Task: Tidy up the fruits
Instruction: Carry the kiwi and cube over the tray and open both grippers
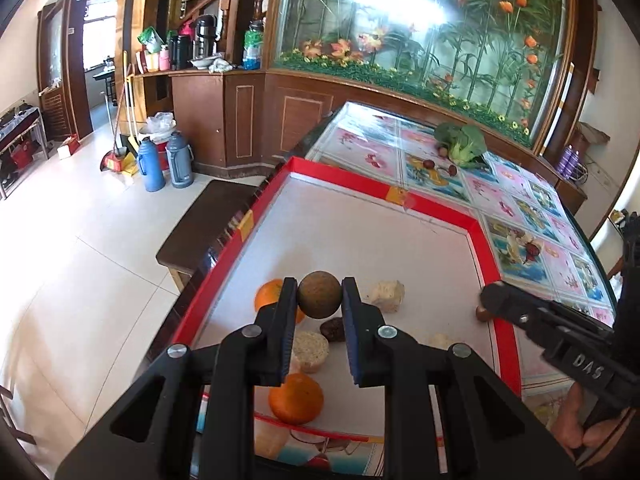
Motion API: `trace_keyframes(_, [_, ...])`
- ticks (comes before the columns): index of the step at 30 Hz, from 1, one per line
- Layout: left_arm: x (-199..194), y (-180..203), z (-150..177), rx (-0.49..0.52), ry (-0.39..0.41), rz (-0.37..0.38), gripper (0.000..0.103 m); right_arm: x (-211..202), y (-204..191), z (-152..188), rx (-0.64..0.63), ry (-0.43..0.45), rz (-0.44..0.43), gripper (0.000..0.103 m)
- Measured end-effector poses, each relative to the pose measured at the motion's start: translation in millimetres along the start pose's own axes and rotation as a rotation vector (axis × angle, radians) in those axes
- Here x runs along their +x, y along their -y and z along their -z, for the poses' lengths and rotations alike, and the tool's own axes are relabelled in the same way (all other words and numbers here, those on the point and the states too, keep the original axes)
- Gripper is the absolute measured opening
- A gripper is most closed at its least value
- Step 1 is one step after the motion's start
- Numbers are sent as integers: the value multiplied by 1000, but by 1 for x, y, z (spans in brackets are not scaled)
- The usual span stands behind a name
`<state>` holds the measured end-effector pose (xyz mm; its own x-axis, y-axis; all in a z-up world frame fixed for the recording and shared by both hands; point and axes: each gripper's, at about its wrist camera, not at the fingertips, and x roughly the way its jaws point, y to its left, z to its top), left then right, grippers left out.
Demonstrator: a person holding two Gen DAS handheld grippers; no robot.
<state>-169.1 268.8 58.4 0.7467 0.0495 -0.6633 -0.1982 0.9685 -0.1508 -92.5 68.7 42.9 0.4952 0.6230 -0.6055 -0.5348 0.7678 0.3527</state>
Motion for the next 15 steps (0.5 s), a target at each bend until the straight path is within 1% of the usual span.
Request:
trace_keyframes(4, [12, 6, 1, 17, -28, 2, 24, 15, -4, 4, -2, -68, 18, 22])
trace_keyframes(8, [25, 12, -7, 58, -46, -24, 24, 24, -5, 3, -8, -101, 37, 22])
trace_keyframes(13, [49, 14, -20, 80, -107, -62, 24, 37, -4, 0, 13, -162, 63, 22])
trace_keyframes(15, [55, 13, -22, 73, -128, -60, 24, 41, -3, 0, 20, -176, 74, 22])
